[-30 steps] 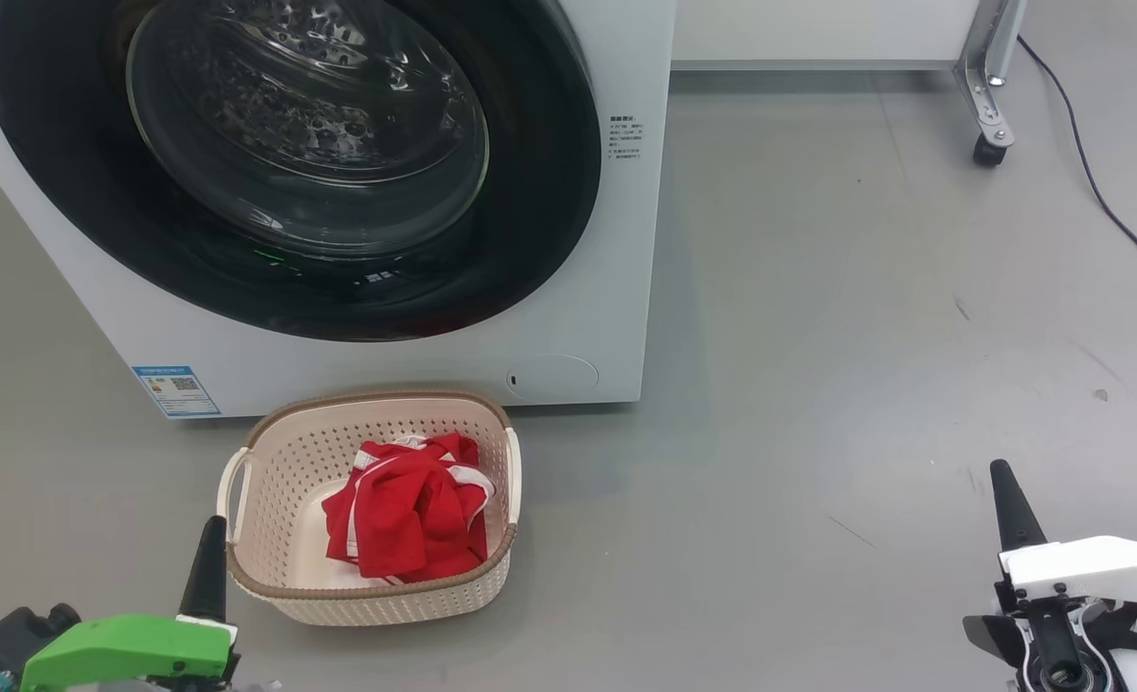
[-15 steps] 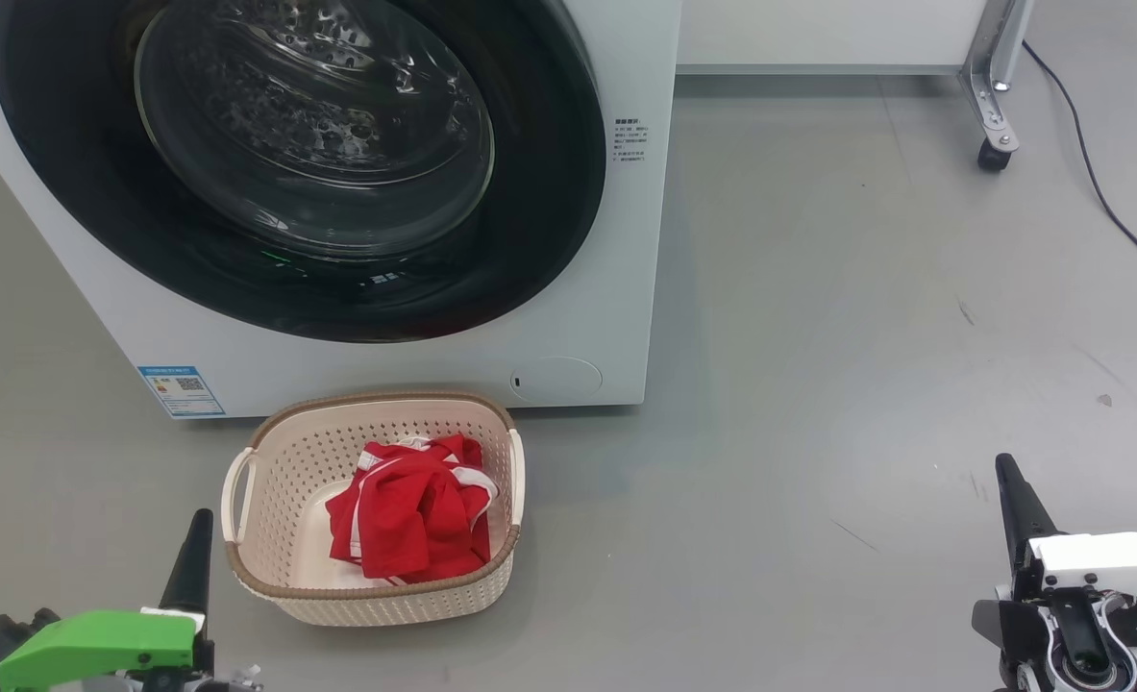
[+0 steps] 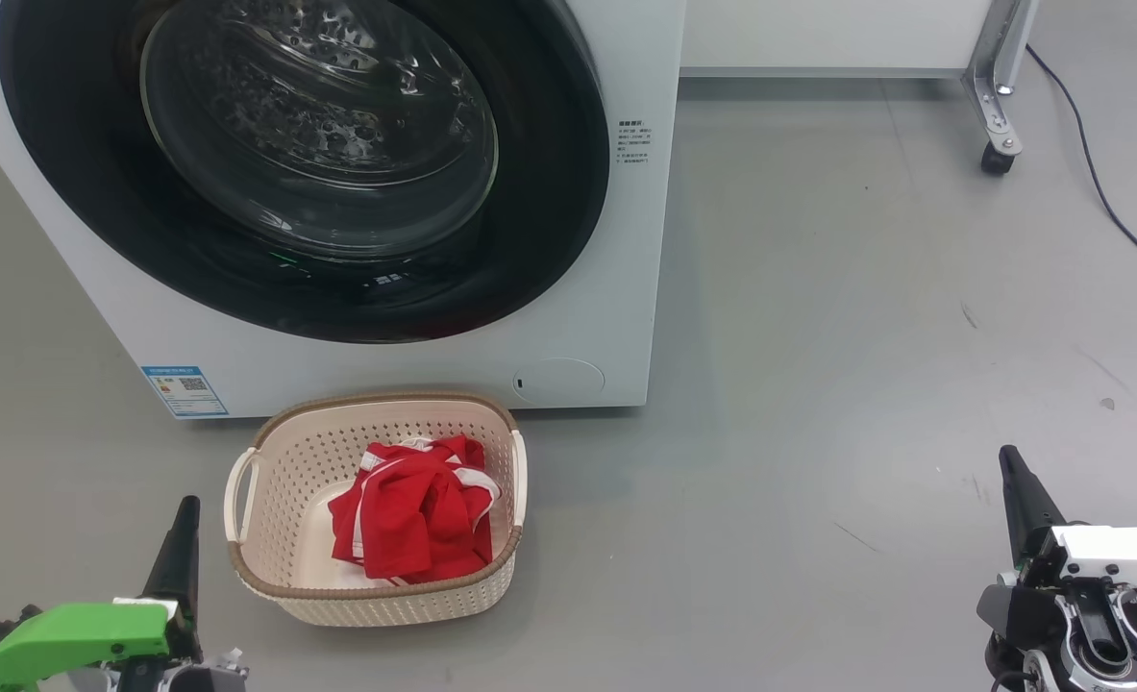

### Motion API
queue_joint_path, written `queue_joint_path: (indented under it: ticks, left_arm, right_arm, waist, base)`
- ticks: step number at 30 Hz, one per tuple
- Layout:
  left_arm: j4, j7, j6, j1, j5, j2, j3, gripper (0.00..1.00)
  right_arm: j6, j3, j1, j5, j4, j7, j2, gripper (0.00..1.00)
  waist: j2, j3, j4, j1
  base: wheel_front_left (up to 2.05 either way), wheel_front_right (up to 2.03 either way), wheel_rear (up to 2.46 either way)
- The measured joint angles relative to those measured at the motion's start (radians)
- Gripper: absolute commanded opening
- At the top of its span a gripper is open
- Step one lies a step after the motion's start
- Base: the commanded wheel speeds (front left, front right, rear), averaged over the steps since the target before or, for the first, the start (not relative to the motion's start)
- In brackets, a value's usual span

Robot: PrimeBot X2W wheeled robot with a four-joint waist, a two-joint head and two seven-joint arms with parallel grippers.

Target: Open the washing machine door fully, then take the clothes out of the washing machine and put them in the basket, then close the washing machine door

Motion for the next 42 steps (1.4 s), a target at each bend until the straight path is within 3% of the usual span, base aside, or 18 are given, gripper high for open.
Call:
queue_joint_path:
  ticks: [42]
  left_arm:
    - [0.001, 0.007, 0.000, -0.002, 0.000, 0.000, 0.002, 0.00]
  right_arm:
    - [0.000, -0.002, 0.000, 0.000, 0.007, 0.000, 0.000, 0.00]
  waist:
    - [0.0000, 0.000, 0.000, 0.0000]
  base:
    - [0.00, 0.00, 0.00]
